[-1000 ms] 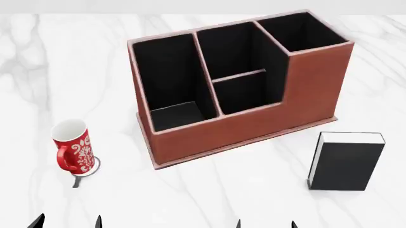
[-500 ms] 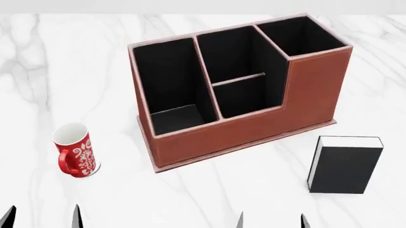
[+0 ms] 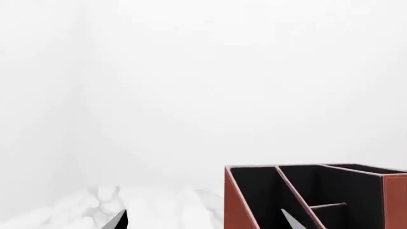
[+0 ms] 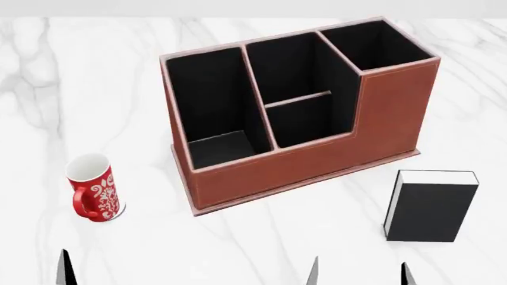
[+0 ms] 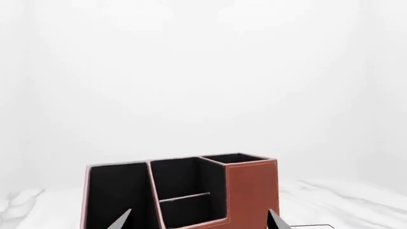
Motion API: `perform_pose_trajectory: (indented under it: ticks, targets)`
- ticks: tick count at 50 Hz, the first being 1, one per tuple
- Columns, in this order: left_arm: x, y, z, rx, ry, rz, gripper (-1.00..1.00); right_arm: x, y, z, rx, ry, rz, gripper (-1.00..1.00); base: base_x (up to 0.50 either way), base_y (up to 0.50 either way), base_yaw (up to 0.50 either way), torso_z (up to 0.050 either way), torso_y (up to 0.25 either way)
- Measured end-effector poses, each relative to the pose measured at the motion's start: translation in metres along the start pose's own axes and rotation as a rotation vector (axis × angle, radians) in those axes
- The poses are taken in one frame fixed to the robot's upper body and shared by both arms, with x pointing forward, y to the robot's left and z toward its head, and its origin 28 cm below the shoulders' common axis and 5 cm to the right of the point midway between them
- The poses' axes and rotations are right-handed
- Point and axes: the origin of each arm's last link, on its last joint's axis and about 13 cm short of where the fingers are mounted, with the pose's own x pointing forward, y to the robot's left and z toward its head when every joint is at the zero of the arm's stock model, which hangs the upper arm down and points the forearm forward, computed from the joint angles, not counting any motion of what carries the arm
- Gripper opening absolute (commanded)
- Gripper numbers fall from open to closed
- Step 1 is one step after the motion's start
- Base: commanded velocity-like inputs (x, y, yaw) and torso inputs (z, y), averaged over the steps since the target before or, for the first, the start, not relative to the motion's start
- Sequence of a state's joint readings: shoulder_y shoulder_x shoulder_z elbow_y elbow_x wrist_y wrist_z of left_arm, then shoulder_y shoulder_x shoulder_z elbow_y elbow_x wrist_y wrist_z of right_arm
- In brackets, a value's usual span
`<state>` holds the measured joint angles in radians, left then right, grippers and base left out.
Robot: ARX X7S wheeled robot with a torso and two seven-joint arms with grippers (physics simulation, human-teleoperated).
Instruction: Pick up the book and place it in the back compartment of the caddy.
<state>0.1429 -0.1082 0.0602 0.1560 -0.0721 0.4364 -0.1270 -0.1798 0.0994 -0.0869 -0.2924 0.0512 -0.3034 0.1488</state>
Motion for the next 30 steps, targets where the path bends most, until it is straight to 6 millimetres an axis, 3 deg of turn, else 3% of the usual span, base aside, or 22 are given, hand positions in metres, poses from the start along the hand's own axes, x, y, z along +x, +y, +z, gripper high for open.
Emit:
perform_pose_trajectory:
  ticks: [30]
  targets:
    - [-0.002,0.010,0.021,-0.037,-0.134,0.101,1.00,0.001,-0.014,0.017,0.032,-0.089,-0.123,1.00,0.00,0.00,0.00,0.000,0.000]
